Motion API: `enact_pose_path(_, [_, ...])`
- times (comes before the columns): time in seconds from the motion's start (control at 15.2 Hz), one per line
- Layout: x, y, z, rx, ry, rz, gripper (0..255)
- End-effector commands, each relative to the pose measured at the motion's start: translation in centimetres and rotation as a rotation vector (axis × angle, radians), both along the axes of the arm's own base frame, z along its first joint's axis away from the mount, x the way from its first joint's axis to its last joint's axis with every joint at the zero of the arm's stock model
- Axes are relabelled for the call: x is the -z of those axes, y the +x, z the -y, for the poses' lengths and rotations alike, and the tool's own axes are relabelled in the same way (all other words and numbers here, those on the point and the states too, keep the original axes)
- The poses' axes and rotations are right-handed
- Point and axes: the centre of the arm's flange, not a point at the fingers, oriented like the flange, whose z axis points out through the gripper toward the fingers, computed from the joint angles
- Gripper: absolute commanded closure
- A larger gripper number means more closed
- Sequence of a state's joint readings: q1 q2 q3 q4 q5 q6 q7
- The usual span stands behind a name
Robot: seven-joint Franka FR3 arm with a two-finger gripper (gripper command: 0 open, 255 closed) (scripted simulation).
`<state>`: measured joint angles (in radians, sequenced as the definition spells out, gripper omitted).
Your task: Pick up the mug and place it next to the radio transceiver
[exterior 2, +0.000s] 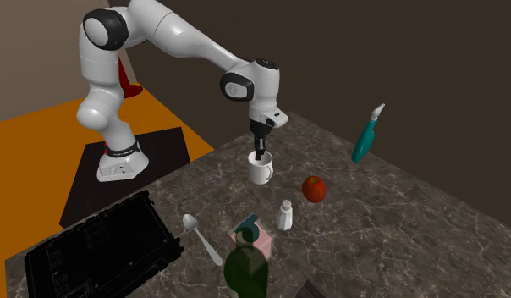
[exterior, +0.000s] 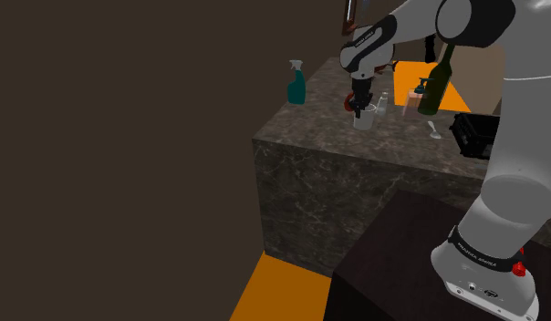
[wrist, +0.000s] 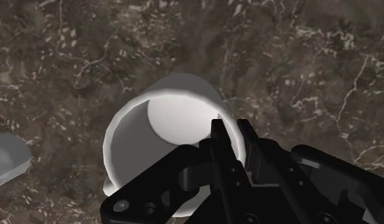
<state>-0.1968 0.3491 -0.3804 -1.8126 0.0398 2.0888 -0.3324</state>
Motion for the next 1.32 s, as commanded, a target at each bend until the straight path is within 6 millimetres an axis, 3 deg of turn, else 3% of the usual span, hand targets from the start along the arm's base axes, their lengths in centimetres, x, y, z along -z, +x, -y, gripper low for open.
enact_pose_path(0.0, [0.0, 0.0, 0.0, 0.0, 0.0, 0.0, 255])
enact_pose_path(0.13, [0.0, 0.0, 0.0, 0.0, 0.0, 0.0, 255])
enact_pose_path(1.25, [-9.0, 0.0, 0.0, 0.0, 0.0, 0.0, 255])
